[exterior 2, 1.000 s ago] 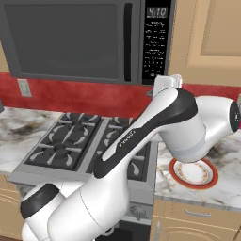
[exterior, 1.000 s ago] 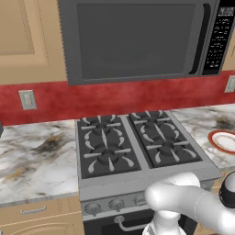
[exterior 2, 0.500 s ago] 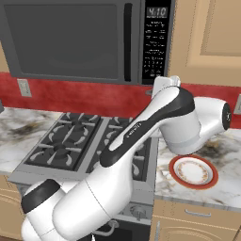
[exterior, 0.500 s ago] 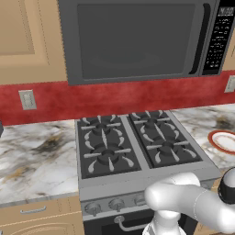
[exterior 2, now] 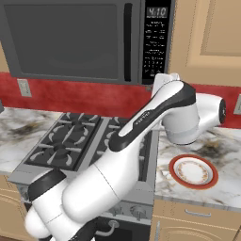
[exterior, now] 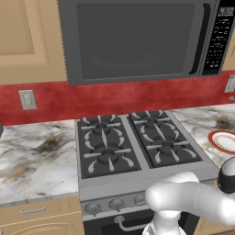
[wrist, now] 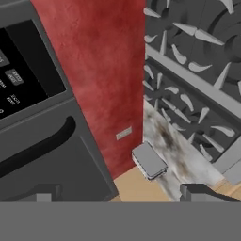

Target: Pick the kebab skewer from the counter and place it in the microwave. Then turn on the microwave.

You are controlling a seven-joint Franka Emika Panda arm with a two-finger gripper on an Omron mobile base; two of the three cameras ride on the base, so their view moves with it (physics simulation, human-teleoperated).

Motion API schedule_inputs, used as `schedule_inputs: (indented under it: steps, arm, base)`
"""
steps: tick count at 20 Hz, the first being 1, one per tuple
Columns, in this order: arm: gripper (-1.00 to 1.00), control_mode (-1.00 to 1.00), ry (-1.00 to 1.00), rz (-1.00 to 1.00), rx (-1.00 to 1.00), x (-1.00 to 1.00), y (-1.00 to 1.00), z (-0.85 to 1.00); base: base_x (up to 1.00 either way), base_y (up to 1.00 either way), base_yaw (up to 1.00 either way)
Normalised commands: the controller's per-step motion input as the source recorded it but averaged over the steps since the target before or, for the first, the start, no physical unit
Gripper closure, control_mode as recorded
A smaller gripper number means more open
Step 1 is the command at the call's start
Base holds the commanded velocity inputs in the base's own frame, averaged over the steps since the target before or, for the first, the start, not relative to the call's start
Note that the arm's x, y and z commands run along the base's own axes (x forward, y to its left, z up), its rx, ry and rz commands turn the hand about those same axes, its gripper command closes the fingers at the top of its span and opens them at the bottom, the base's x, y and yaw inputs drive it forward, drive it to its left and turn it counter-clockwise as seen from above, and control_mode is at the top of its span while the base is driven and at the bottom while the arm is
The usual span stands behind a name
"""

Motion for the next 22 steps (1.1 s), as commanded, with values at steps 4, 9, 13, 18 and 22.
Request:
schedule_inputs:
  steps: [4, 9, 13, 18, 22]
  arm:
    - [-1.0, -1.0, 0.0, 0.0, 0.0, 0.3, 0.0, 0.0]
    - [-1.0, -1.0, 0.0, 0.0, 0.0, 0.34, 0.0, 0.0]
    - [-1.0, -1.0, 0.0, 0.0, 0.0, 0.36, -0.01, 0.0]
    - [-1.0, -1.0, 0.0, 0.0, 0.0, 0.26, -0.11, 0.0]
    - [-1.0, -1.0, -0.05, -0.01, 0.0, 0.14, -0.11, 0.0]
  base:
    - [0.0, 0.0, 0.0]
    - [0.0, 0.0, 0.0]
    - [0.0, 0.0, 0.0]
    - [0.0, 0.0, 0.0]
    - [0.0, 0.0, 0.0]
